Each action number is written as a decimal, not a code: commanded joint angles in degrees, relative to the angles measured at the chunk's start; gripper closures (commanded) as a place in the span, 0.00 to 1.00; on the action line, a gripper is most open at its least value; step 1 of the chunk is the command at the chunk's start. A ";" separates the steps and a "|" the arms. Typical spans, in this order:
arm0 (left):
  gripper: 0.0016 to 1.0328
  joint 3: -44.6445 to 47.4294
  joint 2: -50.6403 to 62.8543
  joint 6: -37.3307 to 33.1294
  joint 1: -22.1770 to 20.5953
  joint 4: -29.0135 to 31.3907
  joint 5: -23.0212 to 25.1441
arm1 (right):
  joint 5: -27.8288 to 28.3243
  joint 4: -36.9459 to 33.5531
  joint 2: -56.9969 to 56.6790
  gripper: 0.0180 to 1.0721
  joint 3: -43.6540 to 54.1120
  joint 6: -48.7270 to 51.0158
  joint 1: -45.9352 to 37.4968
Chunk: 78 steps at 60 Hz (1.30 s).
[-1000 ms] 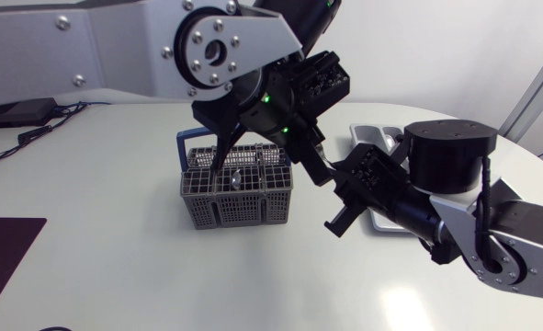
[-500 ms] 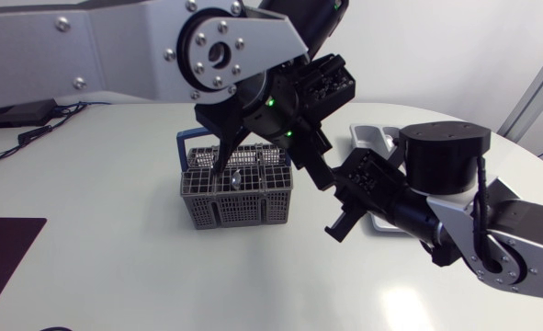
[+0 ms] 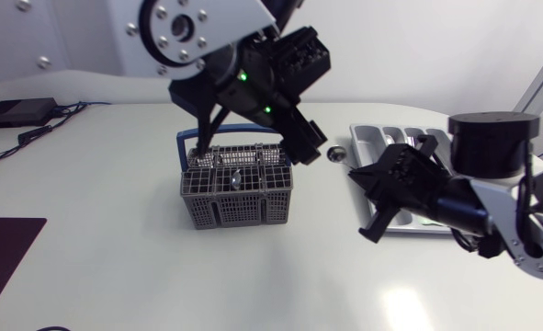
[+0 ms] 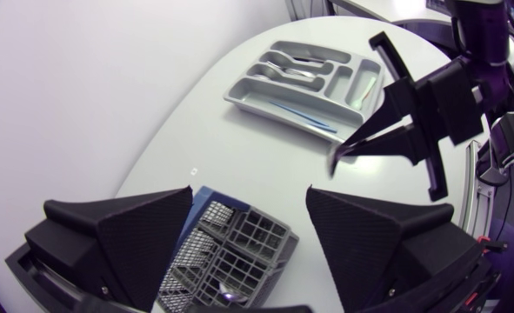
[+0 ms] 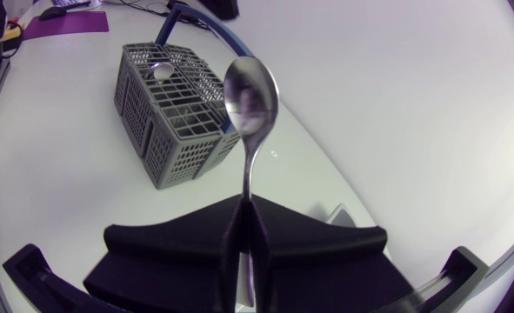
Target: Unload the cutlery basket into the drawer organizer.
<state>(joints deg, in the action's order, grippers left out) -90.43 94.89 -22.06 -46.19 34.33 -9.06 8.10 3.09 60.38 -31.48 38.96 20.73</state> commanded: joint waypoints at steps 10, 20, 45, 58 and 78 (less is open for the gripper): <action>0.07 3.69 -5.86 -3.86 5.41 -2.86 0.01 | 16.34 -9.77 -2.37 0.95 1.07 16.59 -20.29; 0.07 9.66 -8.85 -9.05 7.08 -3.65 1.06 | 22.84 -16.54 1.67 0.95 -0.51 29.33 -31.19; 0.08 18.36 -12.01 -17.22 10.25 -4.53 3.70 | 22.58 -26.38 23.29 0.95 -14.13 52.89 -45.69; 0.08 19.94 -12.71 -18.37 11.57 -4.97 5.10 | 20.11 -27.35 33.05 0.95 -20.90 59.30 -49.03; 0.08 22.67 -14.30 -20.04 11.57 -5.94 9.24 | 17.65 -41.50 33.93 0.95 -28.28 63.08 -49.47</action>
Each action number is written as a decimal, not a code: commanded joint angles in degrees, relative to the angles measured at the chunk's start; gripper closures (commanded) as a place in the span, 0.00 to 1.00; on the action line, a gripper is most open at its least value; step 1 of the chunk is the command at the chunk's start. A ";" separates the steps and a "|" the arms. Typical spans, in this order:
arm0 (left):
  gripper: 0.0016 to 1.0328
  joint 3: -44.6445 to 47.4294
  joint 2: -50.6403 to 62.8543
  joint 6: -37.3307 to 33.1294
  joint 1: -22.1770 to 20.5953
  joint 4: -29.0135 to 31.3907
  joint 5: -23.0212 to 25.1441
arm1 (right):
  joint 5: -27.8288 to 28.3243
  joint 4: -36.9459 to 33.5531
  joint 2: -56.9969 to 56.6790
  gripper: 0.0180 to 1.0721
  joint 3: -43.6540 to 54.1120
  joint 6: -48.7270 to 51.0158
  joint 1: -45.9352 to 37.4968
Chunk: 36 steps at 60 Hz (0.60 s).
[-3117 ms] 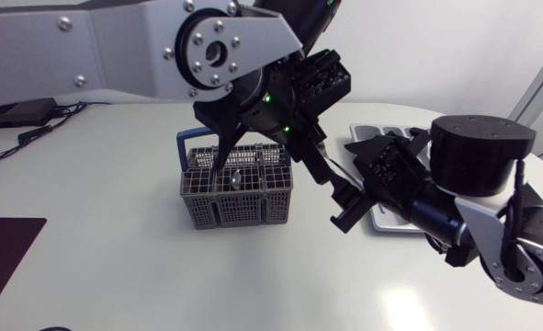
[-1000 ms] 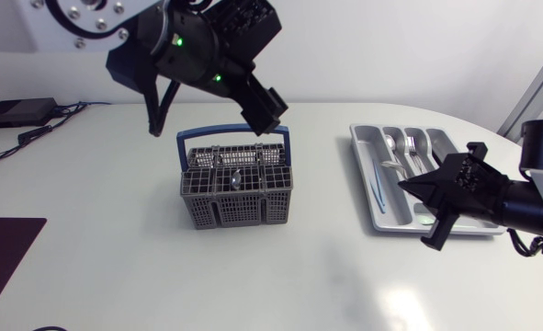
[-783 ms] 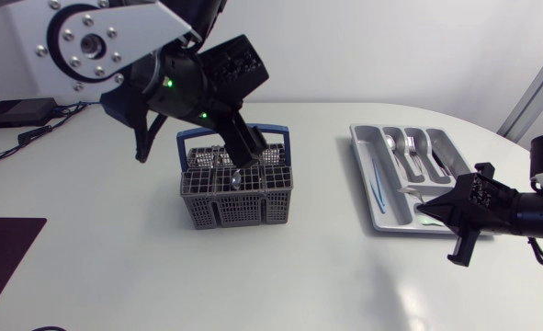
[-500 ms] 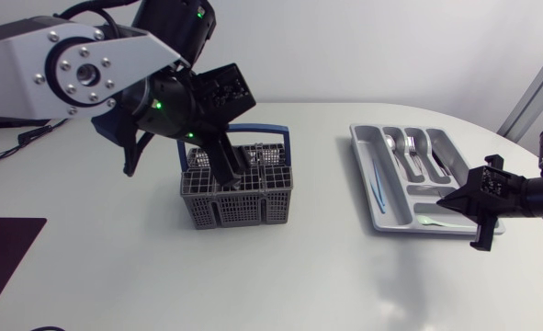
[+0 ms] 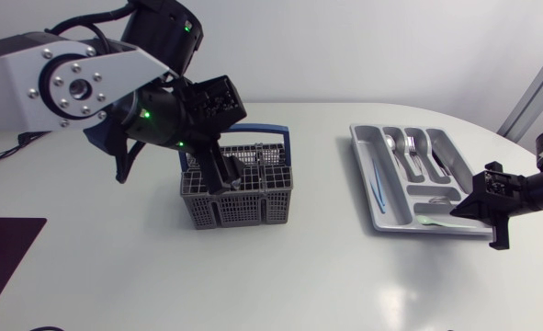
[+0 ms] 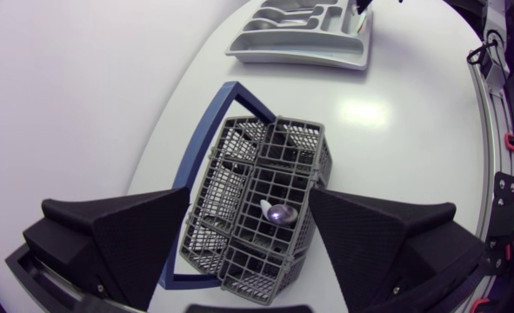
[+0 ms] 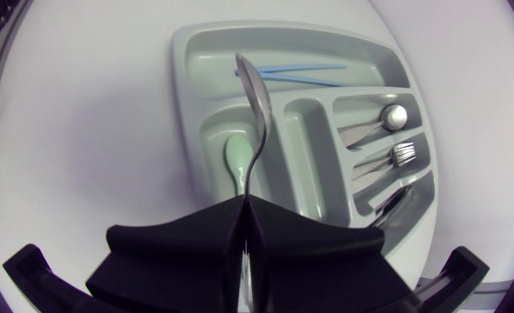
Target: Unload the cutlery basket into the drawer organizer.
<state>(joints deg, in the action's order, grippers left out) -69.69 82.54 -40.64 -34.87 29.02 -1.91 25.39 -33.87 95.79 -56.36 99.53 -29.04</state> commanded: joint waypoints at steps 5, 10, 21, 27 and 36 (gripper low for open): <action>0.08 2.02 -2.03 -1.19 -1.25 -0.71 5.25 | 2.21 -10.43 -5.35 0.95 -4.11 2.16 2.14; 0.08 2.72 -1.42 -1.19 -4.06 -3.09 6.92 | 3.44 -15.35 -8.86 0.95 -4.11 1.02 5.13; 0.08 2.81 -0.10 -1.81 -10.39 -8.89 10.70 | 4.50 -17.90 -15.63 0.95 -0.95 -6.19 14.71; 0.08 2.98 1.39 -1.28 -13.38 -13.28 11.76 | 5.90 -18.16 -17.30 0.95 -0.24 -12.16 20.16; 0.08 3.25 4.38 -1.02 -16.10 -17.41 11.76 | 6.87 -18.08 -18.62 0.95 0.02 -18.49 26.31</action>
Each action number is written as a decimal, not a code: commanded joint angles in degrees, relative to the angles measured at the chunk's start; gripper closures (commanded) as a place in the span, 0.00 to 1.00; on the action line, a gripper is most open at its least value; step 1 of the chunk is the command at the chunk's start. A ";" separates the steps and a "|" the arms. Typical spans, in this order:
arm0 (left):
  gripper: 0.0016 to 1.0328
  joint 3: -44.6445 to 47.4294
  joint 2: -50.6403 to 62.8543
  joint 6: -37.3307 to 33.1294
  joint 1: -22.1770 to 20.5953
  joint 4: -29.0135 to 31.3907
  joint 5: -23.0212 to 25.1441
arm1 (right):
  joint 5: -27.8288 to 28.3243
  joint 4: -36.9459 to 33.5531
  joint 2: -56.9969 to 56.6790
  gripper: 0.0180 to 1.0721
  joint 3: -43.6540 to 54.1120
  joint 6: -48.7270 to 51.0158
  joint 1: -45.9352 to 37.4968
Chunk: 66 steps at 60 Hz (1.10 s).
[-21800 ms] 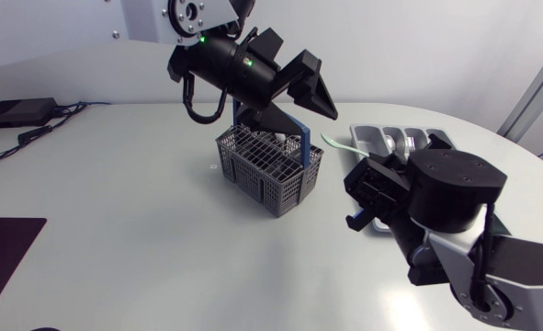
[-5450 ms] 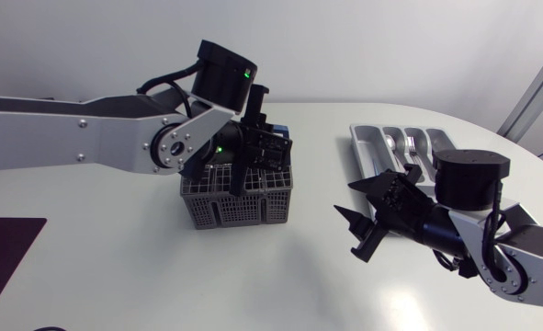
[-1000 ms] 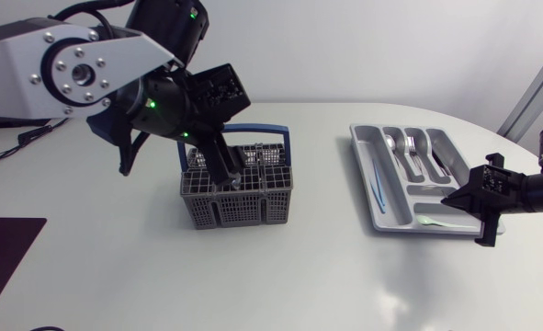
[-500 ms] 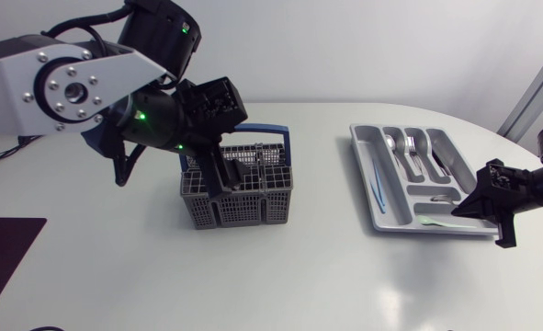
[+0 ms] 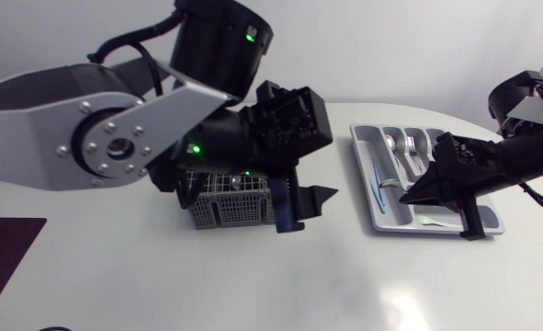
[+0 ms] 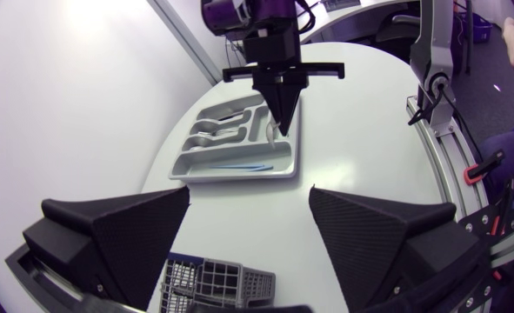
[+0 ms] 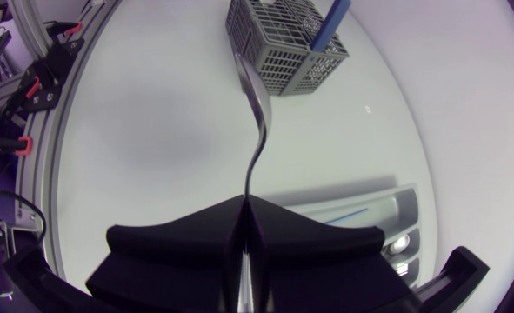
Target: Unload the cutlery basket into the drawer organizer.
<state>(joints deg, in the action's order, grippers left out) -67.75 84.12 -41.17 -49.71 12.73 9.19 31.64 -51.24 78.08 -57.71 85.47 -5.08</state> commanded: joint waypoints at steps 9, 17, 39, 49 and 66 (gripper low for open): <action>0.08 1.48 4.65 0.39 -2.67 -3.50 0.65 | 1.76 0.09 -2.41 0.95 0.85 -9.09 5.78; 0.08 1.56 5.97 1.18 -2.93 -5.44 0.56 | 2.11 1.76 -3.20 0.95 1.38 -11.73 7.28; 0.14 1.48 8.61 3.64 -2.49 -10.45 0.13 | 2.11 5.45 -6.01 0.95 4.89 -16.39 11.85; 0.27 1.56 9.40 3.81 -2.23 -10.89 0.13 | 1.76 6.42 -7.16 0.95 5.59 -18.24 13.43; 0.74 1.92 9.49 4.34 -1.79 -11.94 0.13 | 0.79 6.51 -7.51 0.95 6.39 -19.03 14.75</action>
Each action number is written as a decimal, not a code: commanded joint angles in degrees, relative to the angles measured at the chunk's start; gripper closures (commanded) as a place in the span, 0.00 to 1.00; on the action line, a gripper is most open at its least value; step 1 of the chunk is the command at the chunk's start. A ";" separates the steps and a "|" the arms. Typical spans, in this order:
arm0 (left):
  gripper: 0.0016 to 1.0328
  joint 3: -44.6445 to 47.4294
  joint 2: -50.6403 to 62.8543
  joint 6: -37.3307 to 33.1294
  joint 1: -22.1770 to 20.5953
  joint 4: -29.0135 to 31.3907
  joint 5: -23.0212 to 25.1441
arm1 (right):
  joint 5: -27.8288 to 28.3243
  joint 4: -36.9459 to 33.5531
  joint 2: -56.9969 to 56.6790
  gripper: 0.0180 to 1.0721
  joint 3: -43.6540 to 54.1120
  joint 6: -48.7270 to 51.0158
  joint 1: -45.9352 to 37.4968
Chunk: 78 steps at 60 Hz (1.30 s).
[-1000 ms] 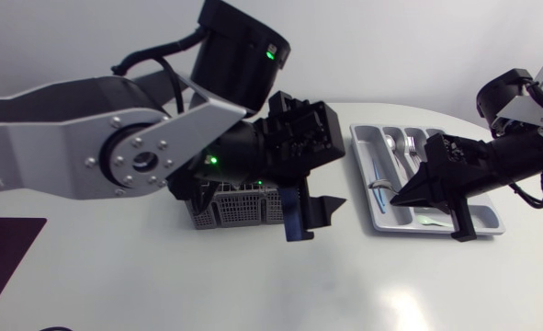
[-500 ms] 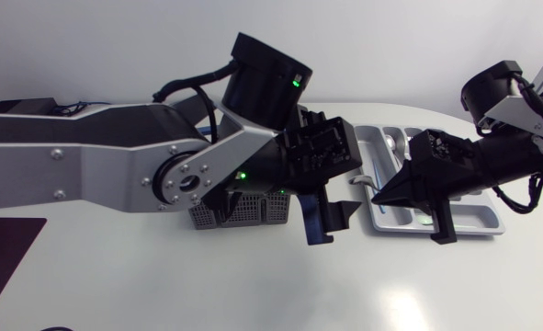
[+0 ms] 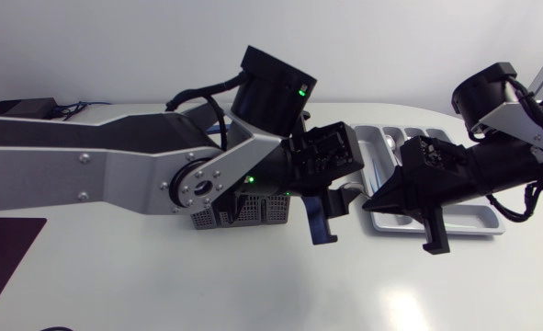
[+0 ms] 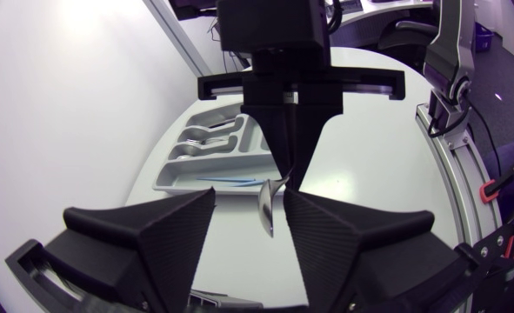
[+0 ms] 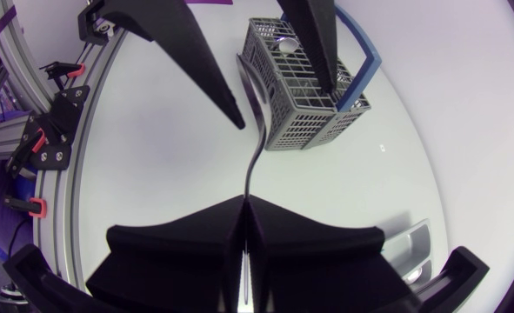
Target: Unload the cutlery basket into the drawer organizer.
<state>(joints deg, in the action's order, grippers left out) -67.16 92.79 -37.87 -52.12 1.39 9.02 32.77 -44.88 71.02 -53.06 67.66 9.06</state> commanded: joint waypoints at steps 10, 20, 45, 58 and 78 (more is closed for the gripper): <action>0.95 1.85 0.99 1.04 0.70 -0.77 0.30 | -0.34 1.03 -0.71 0.95 2.17 -1.83 0.70; 0.97 1.76 1.16 0.95 0.61 0.11 0.39 | -0.34 1.47 -0.71 0.95 2.34 -2.09 0.70; 0.97 -9.92 6.00 12.82 2.72 14.08 -1.19 | -13.35 25.46 -16.27 0.05 15.35 -11.06 0.96; 0.97 -19.77 10.74 21.78 5.01 23.66 -1.19 | -24.25 32.05 -21.81 0.08 21.07 -14.48 8.52; 0.97 -24.51 11.09 28.46 4.48 31.92 -1.37 | -36.29 41.46 -20.14 0.50 23.79 -16.51 17.57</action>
<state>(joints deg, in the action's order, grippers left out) -89.58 102.45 -12.75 -47.42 32.25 7.64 -1.10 -5.61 49.76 -31.29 52.84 24.08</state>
